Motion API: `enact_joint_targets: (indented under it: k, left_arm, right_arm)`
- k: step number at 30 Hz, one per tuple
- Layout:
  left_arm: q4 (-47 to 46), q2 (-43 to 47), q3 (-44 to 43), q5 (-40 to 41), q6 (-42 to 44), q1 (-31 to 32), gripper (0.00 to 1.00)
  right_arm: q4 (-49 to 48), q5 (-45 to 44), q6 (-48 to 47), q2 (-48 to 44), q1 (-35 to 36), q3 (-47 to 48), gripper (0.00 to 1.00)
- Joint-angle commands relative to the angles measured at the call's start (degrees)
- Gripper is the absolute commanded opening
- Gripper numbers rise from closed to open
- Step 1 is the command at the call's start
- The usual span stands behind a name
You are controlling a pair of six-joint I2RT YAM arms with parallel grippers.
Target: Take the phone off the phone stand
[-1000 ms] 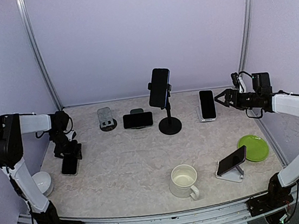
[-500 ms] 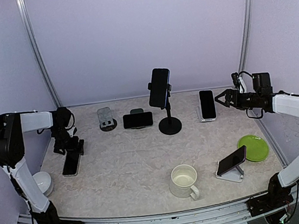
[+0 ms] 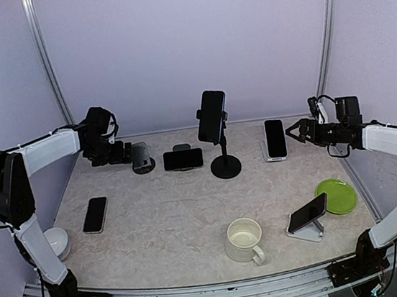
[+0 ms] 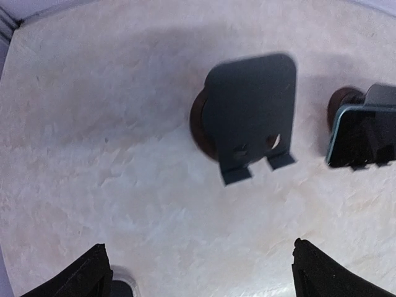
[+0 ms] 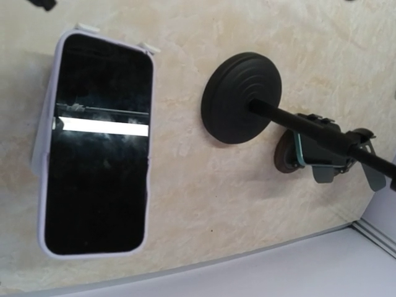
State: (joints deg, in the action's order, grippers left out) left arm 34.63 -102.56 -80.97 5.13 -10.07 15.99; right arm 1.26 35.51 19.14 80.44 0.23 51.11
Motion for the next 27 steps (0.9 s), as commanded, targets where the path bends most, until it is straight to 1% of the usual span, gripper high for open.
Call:
enact_joint_targets:
  k: [1,3,7,12,18,23,27]
  left_arm:
    - [-5.58,-3.22,-5.09,4.06,-7.08,2.69,0.99]
    - [-5.61,-5.40,-7.53,4.92,-8.52,3.65,0.99]
    - [-5.12,-9.65,-12.26,11.30,-9.02,5.62,0.99]
    - [-4.64,-13.27,-16.09,13.99,-11.55,5.81,0.99]
    - [-3.64,-18.49,-20.38,13.78,-14.33,5.72,0.99]
    - [-3.39,-22.97,-23.87,11.68,-15.41,5.63,0.99]
    - [-1.62,-25.95,-26.16,12.38,-16.91,5.55,0.99]
  right_arm:
    - [1.54,-1.37,-0.34,-2.67,-0.75,0.59,1.00]
    - [1.74,-1.68,-0.19,-3.19,-0.76,0.21,1.00]
    - [1.93,-2.57,0.23,-4.00,-0.76,-0.41,1.00]
    - [1.62,-2.61,0.72,-4.08,-0.76,-0.40,1.00]
    - [1.16,-2.55,1.04,-3.40,-0.82,-0.49,1.00]
    - [1.36,-2.37,0.63,-2.30,-0.84,0.45,1.00]
    - [1.36,-2.37,0.54,-1.66,-0.93,1.31,1.00]
